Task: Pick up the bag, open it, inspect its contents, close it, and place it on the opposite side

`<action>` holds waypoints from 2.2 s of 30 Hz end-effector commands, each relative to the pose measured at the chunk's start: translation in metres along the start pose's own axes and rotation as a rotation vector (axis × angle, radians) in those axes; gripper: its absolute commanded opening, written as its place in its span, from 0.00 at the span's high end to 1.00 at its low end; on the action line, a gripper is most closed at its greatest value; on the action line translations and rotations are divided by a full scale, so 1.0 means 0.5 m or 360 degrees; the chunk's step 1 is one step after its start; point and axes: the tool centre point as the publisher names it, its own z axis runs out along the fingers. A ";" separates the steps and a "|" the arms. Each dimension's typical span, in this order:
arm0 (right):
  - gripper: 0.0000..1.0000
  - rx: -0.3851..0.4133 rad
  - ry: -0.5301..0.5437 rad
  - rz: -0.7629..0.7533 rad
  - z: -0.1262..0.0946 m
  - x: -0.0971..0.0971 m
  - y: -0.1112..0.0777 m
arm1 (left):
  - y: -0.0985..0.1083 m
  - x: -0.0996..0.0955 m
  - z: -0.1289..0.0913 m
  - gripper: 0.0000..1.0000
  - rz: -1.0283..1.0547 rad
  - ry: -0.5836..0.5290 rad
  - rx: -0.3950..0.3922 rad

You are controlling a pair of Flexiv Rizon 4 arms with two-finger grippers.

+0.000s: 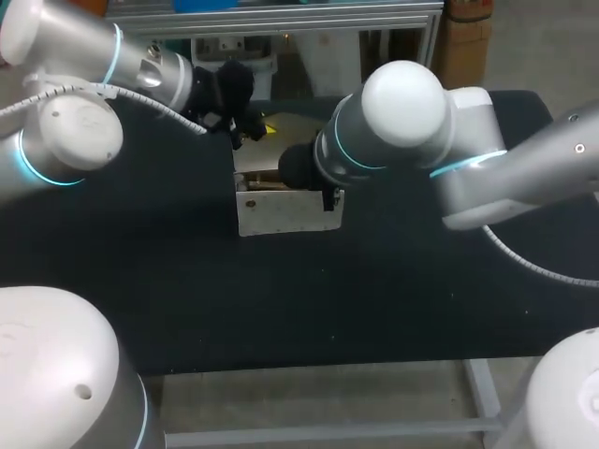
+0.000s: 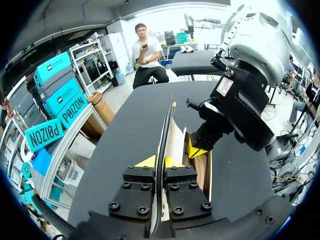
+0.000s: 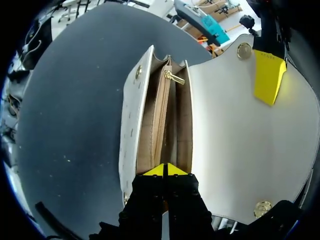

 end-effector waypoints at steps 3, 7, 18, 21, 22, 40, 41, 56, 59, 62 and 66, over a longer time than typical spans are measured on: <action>1.00 0.0012 0.0080 -0.0032 0.021 -0.010 0.004 | -0.002 0.001 -0.005 1.00 0.0011 0.0025 0.0016; 1.00 0.0008 0.0130 -0.0076 0.028 -0.016 0.010 | -0.002 0.005 -0.006 1.00 0.0019 0.0033 0.0018; 0.35 0.0002 0.0254 -0.0158 0.046 -0.007 0.024 | -0.001 0.005 -0.012 1.00 0.0018 0.0033 0.0024; 0.24 0.0005 0.0262 -0.0158 0.046 -0.005 0.023 | -0.001 0.005 -0.013 1.00 0.0017 0.0032 0.0029; 0.23 0.0006 0.0264 -0.0158 0.045 -0.005 0.023 | -0.001 0.005 -0.013 1.00 0.0017 0.0034 0.0031; 0.24 0.0013 0.0287 -0.0166 0.046 -0.001 0.023 | -0.003 0.009 -0.013 1.00 0.0028 0.0040 0.0037; 0.23 0.0013 0.0287 -0.0165 0.046 0.000 0.023 | -0.003 0.009 -0.013 1.00 0.0028 0.0040 0.0038; 0.22 0.0015 0.0279 -0.0165 0.043 -0.004 0.022 | -0.002 0.007 -0.014 1.00 0.0027 0.0039 0.0039; 0.24 0.0015 0.0278 -0.0166 0.043 -0.004 0.023 | -0.002 0.007 -0.014 1.00 0.0027 0.0042 0.0040; 0.24 0.0015 0.0275 -0.0167 0.043 -0.005 0.023 | -0.001 0.007 -0.014 1.00 0.0027 0.0043 0.0040; 0.25 0.0014 0.0269 -0.0167 0.041 -0.007 0.024 | 0.000 0.006 -0.014 1.00 0.0025 0.0045 0.0040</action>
